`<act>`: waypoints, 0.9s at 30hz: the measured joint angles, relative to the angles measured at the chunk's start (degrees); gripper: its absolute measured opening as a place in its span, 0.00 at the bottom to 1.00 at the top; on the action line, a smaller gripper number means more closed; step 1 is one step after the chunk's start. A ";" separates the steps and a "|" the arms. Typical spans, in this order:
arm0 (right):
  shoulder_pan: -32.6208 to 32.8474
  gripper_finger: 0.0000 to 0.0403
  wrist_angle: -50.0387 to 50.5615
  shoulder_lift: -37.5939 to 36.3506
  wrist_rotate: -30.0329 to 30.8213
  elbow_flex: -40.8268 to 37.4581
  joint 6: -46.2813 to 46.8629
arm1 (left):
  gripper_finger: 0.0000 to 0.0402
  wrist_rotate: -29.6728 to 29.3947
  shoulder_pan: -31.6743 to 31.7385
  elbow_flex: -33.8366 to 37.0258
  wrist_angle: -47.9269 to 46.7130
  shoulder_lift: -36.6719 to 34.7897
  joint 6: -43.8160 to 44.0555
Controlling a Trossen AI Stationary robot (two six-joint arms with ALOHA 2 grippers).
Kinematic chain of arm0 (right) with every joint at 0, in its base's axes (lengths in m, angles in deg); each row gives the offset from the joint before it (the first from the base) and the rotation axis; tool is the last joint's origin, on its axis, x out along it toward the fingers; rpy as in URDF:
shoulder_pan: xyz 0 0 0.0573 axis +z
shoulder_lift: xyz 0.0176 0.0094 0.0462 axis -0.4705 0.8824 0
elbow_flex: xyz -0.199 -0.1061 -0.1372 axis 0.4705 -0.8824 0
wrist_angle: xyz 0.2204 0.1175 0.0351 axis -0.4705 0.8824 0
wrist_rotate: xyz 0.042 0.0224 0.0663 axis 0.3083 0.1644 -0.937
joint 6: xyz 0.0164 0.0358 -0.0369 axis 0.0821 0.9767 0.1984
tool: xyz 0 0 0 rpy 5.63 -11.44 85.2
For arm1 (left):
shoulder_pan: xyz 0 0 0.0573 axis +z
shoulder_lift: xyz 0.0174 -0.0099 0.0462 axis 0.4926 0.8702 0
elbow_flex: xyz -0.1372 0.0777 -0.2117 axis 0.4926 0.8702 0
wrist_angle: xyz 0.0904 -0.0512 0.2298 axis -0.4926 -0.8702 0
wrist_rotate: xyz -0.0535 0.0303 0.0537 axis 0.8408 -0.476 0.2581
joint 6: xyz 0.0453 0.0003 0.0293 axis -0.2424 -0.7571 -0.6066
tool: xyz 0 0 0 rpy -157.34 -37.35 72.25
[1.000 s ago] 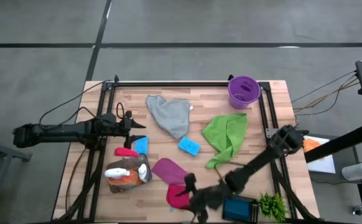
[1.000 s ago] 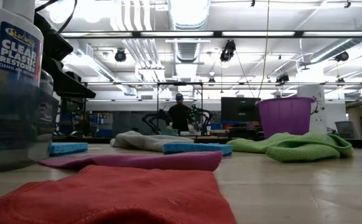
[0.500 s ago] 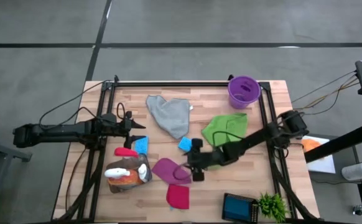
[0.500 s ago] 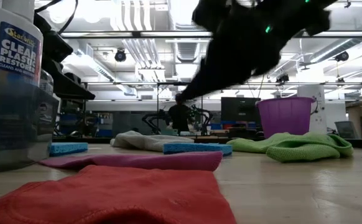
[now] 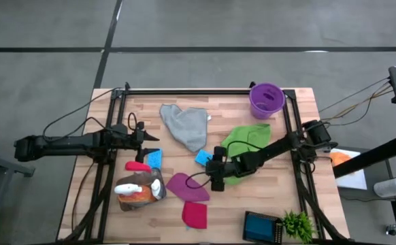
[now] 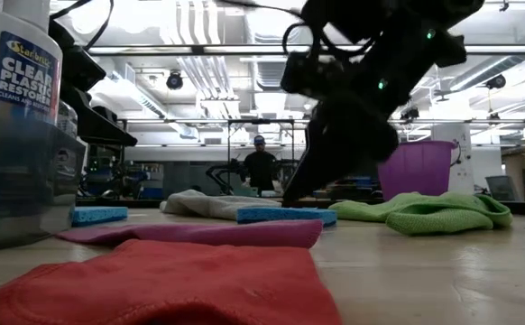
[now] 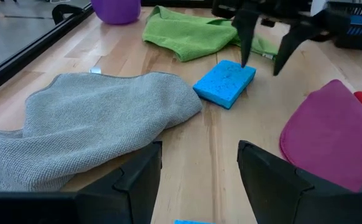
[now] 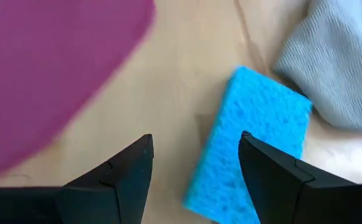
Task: Pick & Place Kitchen Items
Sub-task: Put the right light blue sponge into the black bin
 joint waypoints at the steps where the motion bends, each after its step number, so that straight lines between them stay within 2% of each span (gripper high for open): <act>1: -0.14 0.57 0.76 0.27 0.72 0.02 0.11 | 0.53 0.00 0.00 0.00 0.00 0.00 -0.02; 11: -1.73 0.55 3.65 4.12 3.33 0.98 2.40 | 0.53 0.00 -0.04 0.00 -0.66 0.00 -0.01; 15: -1.55 0.40 4.62 4.46 3.15 1.69 2.53 | 0.53 0.00 -0.04 0.00 -1.06 0.00 -0.01; 20: -0.69 0.09 5.96 4.44 3.51 2.47 1.94 | 0.53 0.00 -0.04 0.00 -1.41 0.00 -0.02; 27: 0.86 0.05 5.47 3.53 3.19 3.25 0.39 | 0.53 0.00 -0.04 0.00 -1.42 0.00 0.00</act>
